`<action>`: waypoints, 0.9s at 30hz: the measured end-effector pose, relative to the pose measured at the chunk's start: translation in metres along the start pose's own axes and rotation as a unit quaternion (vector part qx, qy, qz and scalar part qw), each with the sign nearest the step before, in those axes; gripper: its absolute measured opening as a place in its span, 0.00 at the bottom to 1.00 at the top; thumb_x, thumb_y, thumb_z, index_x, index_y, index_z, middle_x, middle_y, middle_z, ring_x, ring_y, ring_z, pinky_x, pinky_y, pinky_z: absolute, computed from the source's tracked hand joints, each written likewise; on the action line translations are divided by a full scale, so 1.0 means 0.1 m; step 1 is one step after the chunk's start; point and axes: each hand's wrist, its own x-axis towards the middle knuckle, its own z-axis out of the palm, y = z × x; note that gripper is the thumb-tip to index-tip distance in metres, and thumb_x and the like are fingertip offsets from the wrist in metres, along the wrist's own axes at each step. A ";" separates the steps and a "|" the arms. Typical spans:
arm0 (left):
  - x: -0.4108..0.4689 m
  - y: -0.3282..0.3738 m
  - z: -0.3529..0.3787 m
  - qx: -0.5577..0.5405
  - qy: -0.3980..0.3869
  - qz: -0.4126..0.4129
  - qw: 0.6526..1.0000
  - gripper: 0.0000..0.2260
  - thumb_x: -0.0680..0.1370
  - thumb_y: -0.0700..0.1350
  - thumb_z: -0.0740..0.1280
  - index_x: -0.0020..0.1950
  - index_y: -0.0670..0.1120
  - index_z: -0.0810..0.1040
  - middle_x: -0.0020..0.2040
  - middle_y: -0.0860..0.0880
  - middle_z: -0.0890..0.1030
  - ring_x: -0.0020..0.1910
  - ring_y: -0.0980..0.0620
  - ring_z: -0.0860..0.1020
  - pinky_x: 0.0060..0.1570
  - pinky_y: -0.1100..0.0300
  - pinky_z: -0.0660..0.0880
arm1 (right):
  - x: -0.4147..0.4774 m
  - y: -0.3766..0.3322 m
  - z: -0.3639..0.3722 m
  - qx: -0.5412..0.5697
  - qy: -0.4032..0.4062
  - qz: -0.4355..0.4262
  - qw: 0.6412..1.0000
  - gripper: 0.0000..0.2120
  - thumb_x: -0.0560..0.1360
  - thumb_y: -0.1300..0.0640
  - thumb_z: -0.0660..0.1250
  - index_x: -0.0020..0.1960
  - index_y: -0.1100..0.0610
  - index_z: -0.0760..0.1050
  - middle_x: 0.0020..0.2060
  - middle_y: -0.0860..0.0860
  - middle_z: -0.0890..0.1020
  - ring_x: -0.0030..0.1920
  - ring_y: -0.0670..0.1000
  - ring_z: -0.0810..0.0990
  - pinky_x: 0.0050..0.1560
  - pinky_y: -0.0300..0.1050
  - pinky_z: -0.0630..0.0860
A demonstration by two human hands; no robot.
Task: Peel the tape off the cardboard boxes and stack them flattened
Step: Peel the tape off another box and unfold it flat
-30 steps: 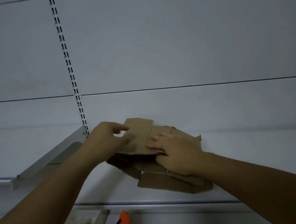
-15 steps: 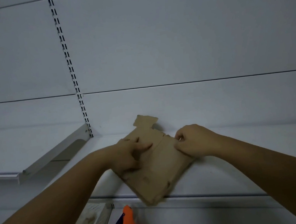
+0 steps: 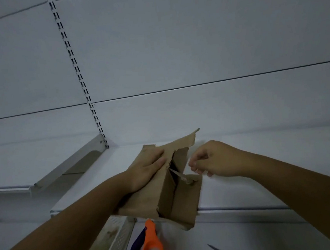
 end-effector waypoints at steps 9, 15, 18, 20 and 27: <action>0.03 -0.03 0.00 -0.041 0.049 0.014 0.998 0.24 0.80 0.59 0.52 0.75 0.54 0.57 0.75 0.54 0.58 0.68 0.62 0.57 0.64 0.64 0.51 | 0.10 -0.29 0.11 0.083 -0.062 -0.041 0.994 0.03 0.73 0.58 0.68 0.47 0.53 0.78 0.44 0.58 0.83 0.41 0.51 0.77 0.42 0.45 0.72; 0.08 -0.06 -0.05 -0.038 0.101 0.015 0.994 0.23 0.79 0.59 0.54 0.73 0.55 0.61 0.74 0.53 0.64 0.68 0.57 0.63 0.65 0.61 0.56 | 0.16 -0.45 0.20 0.023 -0.059 -0.056 0.996 0.10 0.71 0.57 0.71 0.44 0.54 0.69 0.42 0.60 0.80 0.42 0.53 0.76 0.44 0.49 0.73; 0.09 -0.07 -0.07 -0.009 0.087 0.018 0.996 0.23 0.79 0.59 0.55 0.73 0.56 0.62 0.73 0.53 0.65 0.69 0.54 0.65 0.69 0.56 0.59 | 0.18 -0.48 0.16 -0.032 -0.059 -0.056 0.996 0.11 0.71 0.53 0.71 0.46 0.51 0.69 0.43 0.50 0.78 0.43 0.48 0.75 0.39 0.42 0.72; 0.09 -0.08 -0.08 0.019 0.081 0.049 0.995 0.21 0.80 0.58 0.54 0.72 0.55 0.64 0.71 0.52 0.68 0.69 0.53 0.66 0.69 0.51 0.61 | 0.19 -0.50 0.09 -0.048 -0.044 -0.058 0.996 0.11 0.71 0.51 0.71 0.48 0.51 0.71 0.43 0.47 0.77 0.43 0.47 0.76 0.37 0.38 0.71; 0.13 -0.18 0.13 0.159 0.017 -0.001 0.987 0.25 0.81 0.56 0.43 0.76 0.53 0.40 0.78 0.53 0.42 0.75 0.57 0.40 0.73 0.43 0.47 | 0.18 -0.31 -0.14 -0.075 -0.109 -0.001 0.991 0.04 0.72 0.49 0.69 0.46 0.46 0.77 0.43 0.44 0.80 0.45 0.44 0.78 0.41 0.39 0.73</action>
